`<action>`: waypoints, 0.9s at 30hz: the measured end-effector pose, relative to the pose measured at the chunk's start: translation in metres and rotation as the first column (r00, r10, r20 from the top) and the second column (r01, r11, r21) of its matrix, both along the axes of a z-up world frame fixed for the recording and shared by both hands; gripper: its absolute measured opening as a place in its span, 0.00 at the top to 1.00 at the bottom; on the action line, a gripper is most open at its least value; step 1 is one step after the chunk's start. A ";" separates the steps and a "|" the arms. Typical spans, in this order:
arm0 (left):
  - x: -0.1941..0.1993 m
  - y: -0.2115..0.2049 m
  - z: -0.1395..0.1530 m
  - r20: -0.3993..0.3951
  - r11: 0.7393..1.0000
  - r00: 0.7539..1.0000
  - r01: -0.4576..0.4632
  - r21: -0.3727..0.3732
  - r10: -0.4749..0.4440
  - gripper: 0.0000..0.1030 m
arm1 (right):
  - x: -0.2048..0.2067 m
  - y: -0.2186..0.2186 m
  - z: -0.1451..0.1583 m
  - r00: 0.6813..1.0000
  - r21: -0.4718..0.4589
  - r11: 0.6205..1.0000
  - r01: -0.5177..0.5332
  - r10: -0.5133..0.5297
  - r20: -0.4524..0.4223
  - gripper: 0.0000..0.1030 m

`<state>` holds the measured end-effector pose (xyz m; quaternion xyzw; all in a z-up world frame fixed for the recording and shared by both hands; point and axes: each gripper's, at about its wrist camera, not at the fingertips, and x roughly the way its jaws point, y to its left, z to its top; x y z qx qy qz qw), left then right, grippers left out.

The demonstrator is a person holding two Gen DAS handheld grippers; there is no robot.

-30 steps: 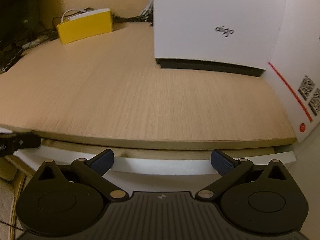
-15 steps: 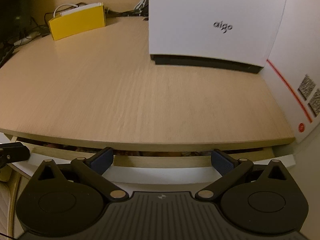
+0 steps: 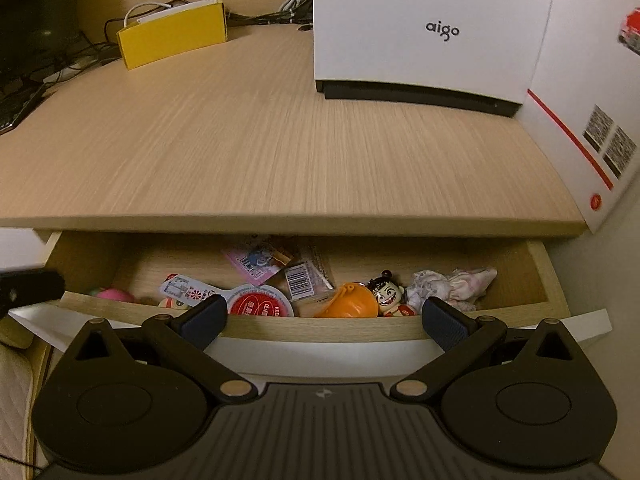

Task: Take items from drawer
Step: 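Pull the white drawer open to expose the snacks inside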

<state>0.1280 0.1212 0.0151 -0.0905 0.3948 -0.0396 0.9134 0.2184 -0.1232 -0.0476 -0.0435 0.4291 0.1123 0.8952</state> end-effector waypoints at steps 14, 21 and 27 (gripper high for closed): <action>-0.042 -0.024 -0.017 -0.081 0.998 0.996 -0.015 0.056 0.020 0.87 | -0.058 -0.008 -0.003 0.999 -0.001 1.000 0.018 -0.018 0.027 0.00; -0.060 -0.034 -0.020 -0.057 0.996 0.997 -0.057 0.064 0.061 0.87 | -0.069 -0.014 0.002 1.000 -0.004 1.000 0.012 -0.012 -0.022 0.00; -0.065 -0.043 -0.020 -0.089 0.994 0.996 0.000 0.110 0.010 0.87 | -0.081 -0.016 0.003 0.999 -0.015 1.000 -0.001 0.001 -0.040 0.00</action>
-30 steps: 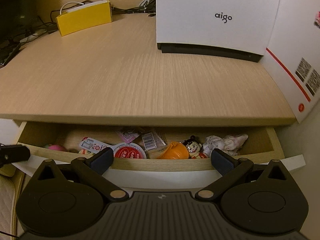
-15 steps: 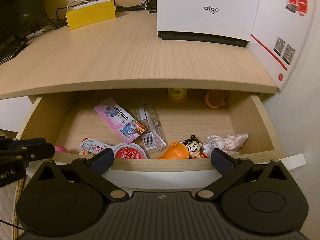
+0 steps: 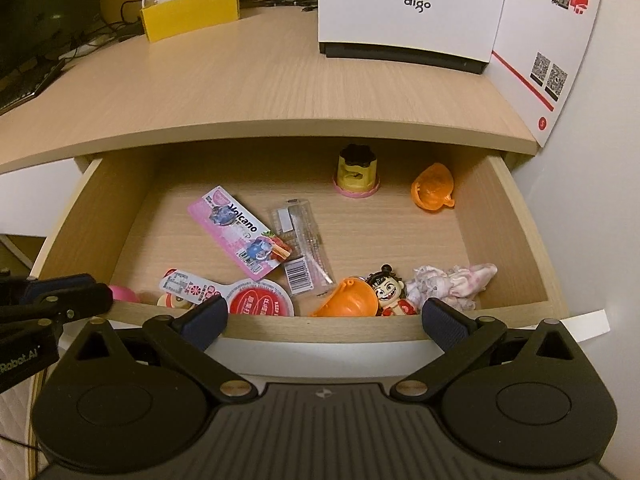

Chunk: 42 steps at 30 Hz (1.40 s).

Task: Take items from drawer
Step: 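Pull the white drawer open to expose the snacks inside, then lower both open tools into the drawer toward the snacks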

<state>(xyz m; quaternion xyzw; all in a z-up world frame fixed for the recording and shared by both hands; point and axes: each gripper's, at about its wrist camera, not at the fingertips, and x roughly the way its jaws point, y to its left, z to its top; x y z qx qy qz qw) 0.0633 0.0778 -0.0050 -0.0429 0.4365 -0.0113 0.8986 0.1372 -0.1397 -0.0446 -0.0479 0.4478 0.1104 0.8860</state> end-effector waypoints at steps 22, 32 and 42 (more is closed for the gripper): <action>0.002 0.007 0.008 -0.091 0.994 0.996 -0.031 -0.102 0.022 0.87 | 0.002 -0.038 0.021 0.994 -0.091 0.995 -0.041 0.050 0.097 0.00; 0.072 -0.001 0.025 0.024 0.999 0.999 -0.035 -0.029 0.035 0.86 | 0.095 -0.022 0.015 0.986 -0.021 0.995 -0.097 0.099 0.131 0.17; 0.059 0.029 0.019 -0.055 0.986 0.988 -0.148 -0.077 0.144 0.87 | 0.197 0.005 -0.050 0.998 -0.037 0.998 -0.044 0.043 -0.048 0.30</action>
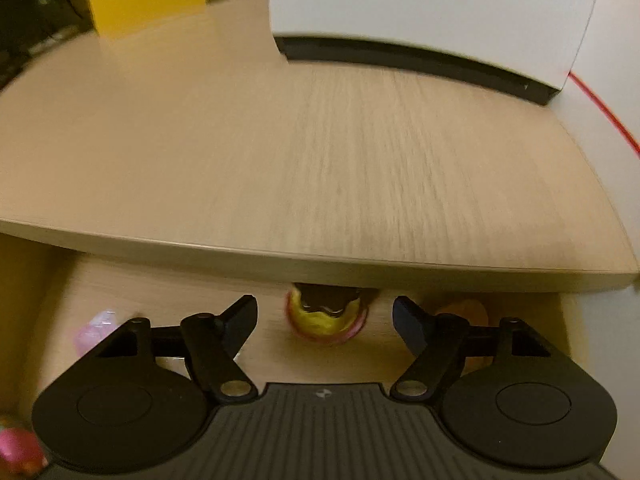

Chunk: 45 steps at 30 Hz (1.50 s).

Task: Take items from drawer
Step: 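Lower both open tools into the drawer toward the snacks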

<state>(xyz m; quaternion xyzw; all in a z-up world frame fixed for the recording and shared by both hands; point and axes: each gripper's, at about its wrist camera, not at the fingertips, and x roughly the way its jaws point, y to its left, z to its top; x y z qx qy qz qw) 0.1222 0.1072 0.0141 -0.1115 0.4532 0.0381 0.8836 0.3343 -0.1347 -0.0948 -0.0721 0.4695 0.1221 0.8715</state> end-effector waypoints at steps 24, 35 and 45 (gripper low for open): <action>0.076 0.010 -0.031 -0.015 0.936 0.948 0.312 -0.161 -0.318 0.87 | 0.014 -0.029 0.019 0.991 -0.115 0.985 0.127 -0.131 -0.032 0.45; 0.076 0.028 -0.042 -0.081 0.923 0.929 0.342 -0.177 -0.360 0.87 | 0.047 -0.014 0.000 0.998 -0.037 0.998 0.042 -0.043 -0.042 0.23; 0.062 0.036 -0.048 -0.133 0.941 0.937 0.303 -0.153 -0.324 0.87 | 0.067 -0.007 -0.016 0.995 0.006 1.000 0.004 -0.003 -0.104 0.62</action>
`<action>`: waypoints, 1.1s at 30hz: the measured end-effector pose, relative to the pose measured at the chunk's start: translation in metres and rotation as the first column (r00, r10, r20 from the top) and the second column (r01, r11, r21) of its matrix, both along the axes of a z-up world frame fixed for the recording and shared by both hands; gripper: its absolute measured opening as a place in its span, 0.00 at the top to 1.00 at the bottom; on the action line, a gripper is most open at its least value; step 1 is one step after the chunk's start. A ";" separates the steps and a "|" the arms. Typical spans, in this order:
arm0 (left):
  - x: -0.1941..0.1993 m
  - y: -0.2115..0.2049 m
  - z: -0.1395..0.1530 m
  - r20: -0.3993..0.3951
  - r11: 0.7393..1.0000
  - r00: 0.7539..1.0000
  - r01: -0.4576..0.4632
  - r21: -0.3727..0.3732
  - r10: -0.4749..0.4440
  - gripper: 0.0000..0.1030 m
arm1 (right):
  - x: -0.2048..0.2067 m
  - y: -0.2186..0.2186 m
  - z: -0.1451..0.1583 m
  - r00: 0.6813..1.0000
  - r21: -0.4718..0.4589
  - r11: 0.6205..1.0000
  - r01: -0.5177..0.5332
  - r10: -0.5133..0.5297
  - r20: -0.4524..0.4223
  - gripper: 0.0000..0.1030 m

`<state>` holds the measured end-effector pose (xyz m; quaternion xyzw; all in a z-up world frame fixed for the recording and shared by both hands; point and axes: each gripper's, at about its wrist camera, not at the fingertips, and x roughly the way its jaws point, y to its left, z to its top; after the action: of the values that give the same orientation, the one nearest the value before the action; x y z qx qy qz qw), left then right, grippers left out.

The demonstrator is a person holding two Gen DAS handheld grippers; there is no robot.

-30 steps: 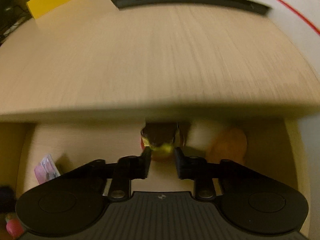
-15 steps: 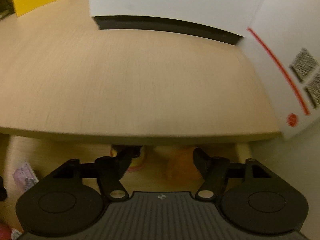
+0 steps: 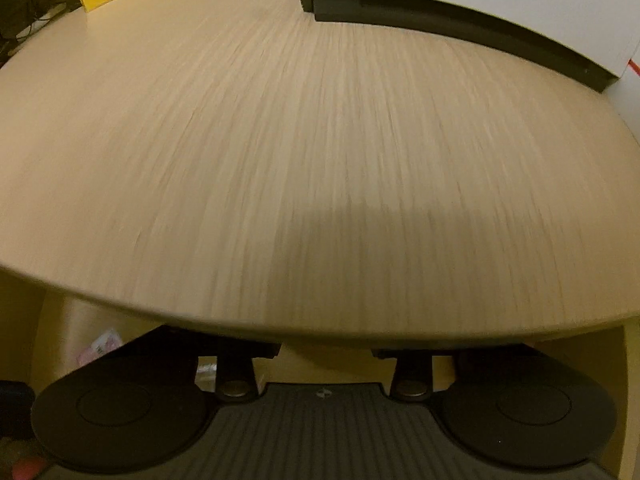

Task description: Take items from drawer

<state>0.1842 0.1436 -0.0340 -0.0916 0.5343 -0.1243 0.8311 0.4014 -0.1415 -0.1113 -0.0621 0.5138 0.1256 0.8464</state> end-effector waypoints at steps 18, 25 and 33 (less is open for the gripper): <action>0.022 -0.030 -0.037 -0.128 0.975 0.967 -0.221 0.024 0.223 0.86 | -0.096 -0.068 0.018 1.000 -0.024 1.000 0.012 -0.011 0.005 0.33; 0.043 -0.045 -0.043 -0.122 0.967 0.959 -0.252 0.038 0.255 0.80 | -0.108 -0.058 0.020 0.996 0.044 0.995 0.094 -0.095 0.002 0.31; 0.060 -0.051 -0.043 -0.044 0.977 0.979 -0.192 0.093 0.197 0.69 | -0.108 -0.059 0.036 0.995 0.088 0.991 0.097 -0.096 -0.017 0.31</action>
<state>0.2446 0.0923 -0.0770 -0.1100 0.5497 -0.0161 0.8279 0.2930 -0.2004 -0.0751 0.0013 0.5153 0.1074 0.8503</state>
